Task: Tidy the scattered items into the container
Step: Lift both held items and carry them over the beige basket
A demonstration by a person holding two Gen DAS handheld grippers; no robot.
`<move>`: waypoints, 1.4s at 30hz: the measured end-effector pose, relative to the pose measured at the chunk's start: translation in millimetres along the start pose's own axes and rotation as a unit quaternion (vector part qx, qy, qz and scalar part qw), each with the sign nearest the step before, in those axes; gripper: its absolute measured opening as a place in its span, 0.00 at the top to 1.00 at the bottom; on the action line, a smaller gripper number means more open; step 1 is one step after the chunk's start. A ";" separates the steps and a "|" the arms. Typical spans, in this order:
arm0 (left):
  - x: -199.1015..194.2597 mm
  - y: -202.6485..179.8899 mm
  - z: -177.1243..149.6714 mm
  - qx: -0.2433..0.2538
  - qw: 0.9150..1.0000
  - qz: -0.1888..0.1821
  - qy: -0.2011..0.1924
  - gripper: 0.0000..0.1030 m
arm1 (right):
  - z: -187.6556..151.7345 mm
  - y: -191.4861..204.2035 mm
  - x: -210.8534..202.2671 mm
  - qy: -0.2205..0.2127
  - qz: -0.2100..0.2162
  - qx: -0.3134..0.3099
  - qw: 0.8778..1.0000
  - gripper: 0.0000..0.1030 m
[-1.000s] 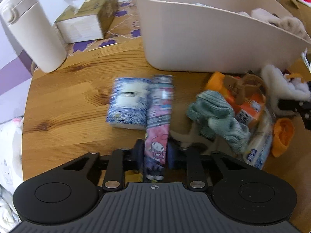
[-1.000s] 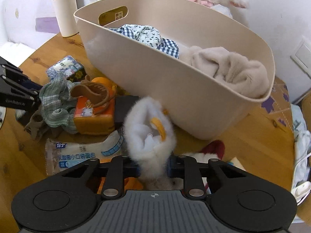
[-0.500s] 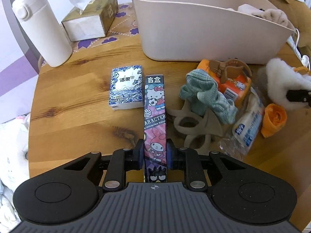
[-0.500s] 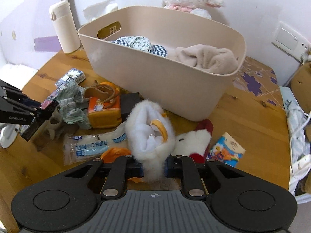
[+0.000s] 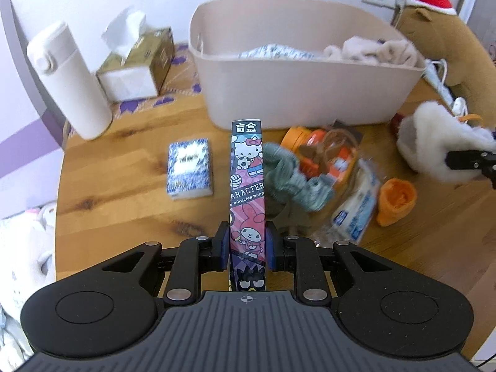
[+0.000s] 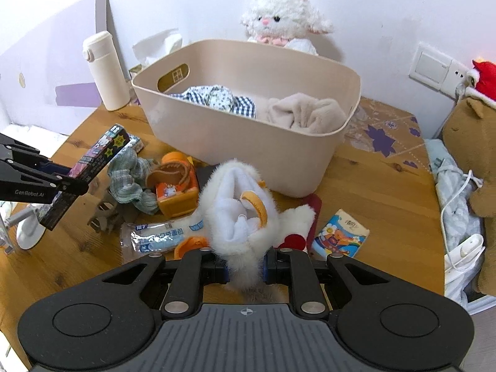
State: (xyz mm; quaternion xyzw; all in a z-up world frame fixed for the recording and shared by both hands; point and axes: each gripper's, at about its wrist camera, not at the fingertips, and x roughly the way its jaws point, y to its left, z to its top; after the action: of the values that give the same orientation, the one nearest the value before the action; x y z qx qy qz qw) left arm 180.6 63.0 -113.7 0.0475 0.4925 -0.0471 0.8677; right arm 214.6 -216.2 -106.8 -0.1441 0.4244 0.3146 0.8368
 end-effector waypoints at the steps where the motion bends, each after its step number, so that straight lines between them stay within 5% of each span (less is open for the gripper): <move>1: -3.7 -2.1 2.0 0.004 1.000 0.000 -0.005 0.78 | 1.6 -0.3 -3.5 -0.006 -0.003 -0.002 1.000 0.84; 21: -52.4 -5.2 64.7 0.025 0.995 -0.015 -0.099 0.78 | 44.1 -37.5 -44.7 -0.091 -0.054 0.030 0.994 0.84; 34: -39.5 -17.7 120.3 0.059 0.990 -0.015 -0.123 0.78 | 86.3 -64.0 -39.0 -0.118 -0.070 0.034 0.990 0.84; 42: -2.2 -26.4 144.7 0.063 0.992 -0.009 -0.106 0.78 | 104.4 -65.1 -10.2 -0.108 -0.067 0.023 0.992 0.83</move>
State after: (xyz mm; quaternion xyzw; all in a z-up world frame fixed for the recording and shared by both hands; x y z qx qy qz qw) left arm 299.2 18.2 -39.0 0.0920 0.3942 -0.0909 0.9099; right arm 317.0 -216.7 -37.8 -0.1185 0.3281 0.2619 0.8998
